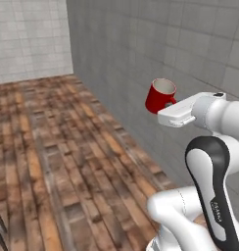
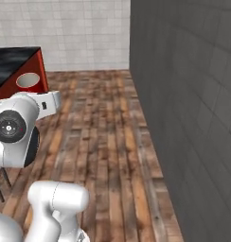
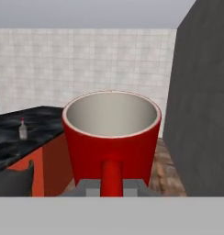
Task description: Open the cabinet directly in front. Then move the liquor and the mug to the dining counter with the candle on it.
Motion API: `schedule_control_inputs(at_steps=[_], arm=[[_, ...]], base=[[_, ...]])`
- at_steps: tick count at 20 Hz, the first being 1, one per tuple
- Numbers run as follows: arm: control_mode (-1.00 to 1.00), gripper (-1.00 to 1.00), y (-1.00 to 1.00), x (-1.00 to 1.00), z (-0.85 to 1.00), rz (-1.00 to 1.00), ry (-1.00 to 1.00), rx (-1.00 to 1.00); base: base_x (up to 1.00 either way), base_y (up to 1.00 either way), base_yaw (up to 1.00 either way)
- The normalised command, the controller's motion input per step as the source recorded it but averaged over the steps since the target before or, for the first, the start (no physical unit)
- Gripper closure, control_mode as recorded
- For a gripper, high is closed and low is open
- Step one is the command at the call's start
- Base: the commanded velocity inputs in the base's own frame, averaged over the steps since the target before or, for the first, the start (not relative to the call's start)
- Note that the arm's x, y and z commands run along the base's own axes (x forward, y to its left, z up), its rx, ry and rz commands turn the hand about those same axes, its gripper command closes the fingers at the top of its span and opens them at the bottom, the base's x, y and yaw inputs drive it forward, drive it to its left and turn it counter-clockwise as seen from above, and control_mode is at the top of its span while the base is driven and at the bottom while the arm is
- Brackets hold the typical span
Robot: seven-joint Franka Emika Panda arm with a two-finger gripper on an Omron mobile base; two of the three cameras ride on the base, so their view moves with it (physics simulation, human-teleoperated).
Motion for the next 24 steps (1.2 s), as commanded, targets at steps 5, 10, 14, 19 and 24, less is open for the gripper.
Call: schedule_control_inputs(at_steps=[5,10,14,19,24], arm=[[1.0,1.0,0.0,0.0,0.0,0.0,0.0,0.0],[1.0,1.0,0.0,0.0,0.0,0.0,0.0,0.0],[1.0,1.0,0.0,0.0,0.0,0.0,0.0,0.0],[1.0,1.0,0.0,0.0,0.0,0.0,0.0,0.0],[1.0,1.0,0.0,0.0,0.0,0.0,0.0,0.0]], base=[[1.0,0.02,0.06],[1.0,0.0,0.14],[1.0,0.0,0.24],[1.0,-0.01,0.41],[1.0,-0.05,0.49]])
